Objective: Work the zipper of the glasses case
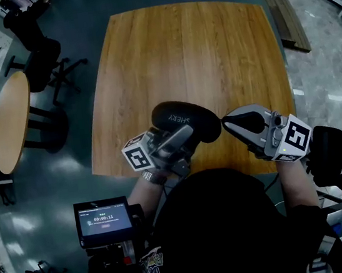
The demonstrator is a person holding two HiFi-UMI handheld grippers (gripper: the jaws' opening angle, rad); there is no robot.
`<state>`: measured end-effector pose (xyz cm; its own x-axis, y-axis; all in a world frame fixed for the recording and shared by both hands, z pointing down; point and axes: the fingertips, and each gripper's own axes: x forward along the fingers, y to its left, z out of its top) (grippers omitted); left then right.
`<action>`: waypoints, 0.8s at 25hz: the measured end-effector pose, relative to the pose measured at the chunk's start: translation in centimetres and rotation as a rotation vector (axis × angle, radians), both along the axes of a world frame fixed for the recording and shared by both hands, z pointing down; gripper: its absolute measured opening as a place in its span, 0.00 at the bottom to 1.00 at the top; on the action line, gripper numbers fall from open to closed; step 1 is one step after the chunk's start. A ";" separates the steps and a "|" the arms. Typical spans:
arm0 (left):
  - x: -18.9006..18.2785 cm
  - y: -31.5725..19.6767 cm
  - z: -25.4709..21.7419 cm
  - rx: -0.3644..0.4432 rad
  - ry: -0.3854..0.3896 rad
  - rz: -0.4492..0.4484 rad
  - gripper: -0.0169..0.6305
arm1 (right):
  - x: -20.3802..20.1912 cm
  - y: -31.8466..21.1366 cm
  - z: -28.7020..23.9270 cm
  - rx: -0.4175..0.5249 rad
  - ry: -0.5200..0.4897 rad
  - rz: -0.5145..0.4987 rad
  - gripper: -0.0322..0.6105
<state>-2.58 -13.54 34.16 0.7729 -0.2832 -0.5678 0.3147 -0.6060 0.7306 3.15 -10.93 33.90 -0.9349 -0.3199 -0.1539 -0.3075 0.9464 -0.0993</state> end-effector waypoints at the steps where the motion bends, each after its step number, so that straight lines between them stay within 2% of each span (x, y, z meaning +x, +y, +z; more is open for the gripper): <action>1: 0.1 0.0 -0.1 -0.009 0.013 0.005 0.57 | -0.2 0.2 0.0 0.004 0.003 -0.012 0.06; 4: 0.5 0.0 -0.2 -0.026 0.022 0.017 0.58 | -0.5 0.5 0.1 0.007 0.008 -0.025 0.06; 5: 0.5 -0.1 -0.1 -0.029 0.014 0.009 0.50 | -0.4 0.4 0.2 0.012 0.019 -0.017 0.06; 6: 0.5 -0.3 -0.1 -0.032 0.000 -0.006 0.50 | -0.3 0.2 0.4 0.022 0.036 -0.003 0.06; 9: 0.3 -0.8 0.3 -0.047 -0.040 -0.073 0.48 | -0.3 -0.1 0.8 0.052 0.087 0.049 0.06; 14: -0.8 -2.2 0.3 -0.117 -0.003 -0.206 0.47 | -1.4 -0.2 1.5 0.079 0.188 0.133 0.06; 18: -1.1 -2.7 0.2 -0.119 -0.025 -0.272 0.46 | -1.7 -0.4 1.9 0.122 0.242 0.189 0.06; 20: -1.4 -3.2 0.3 -0.146 -0.016 -0.302 0.46 | -2.0 -0.2 2.2 0.168 0.279 0.210 0.06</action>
<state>-3.98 -16.77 34.43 0.6500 -0.5786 -0.4927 0.1241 -0.5589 0.8199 1.16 -11.13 36.05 -0.8650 -0.5009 0.0311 -0.4896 0.8559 0.1665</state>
